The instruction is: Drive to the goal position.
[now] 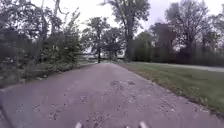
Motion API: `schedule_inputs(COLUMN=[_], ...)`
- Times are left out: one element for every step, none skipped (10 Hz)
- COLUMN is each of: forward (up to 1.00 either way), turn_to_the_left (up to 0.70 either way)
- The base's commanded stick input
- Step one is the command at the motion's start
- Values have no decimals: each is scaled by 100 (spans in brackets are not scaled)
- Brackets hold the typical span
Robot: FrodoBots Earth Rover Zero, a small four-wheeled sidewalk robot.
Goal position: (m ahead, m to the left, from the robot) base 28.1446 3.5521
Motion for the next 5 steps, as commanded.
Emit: schedule_inputs(forward=[70, 70, 70, 70, 70], turn_to_the_left=[0, 0, 0, 19, 35])
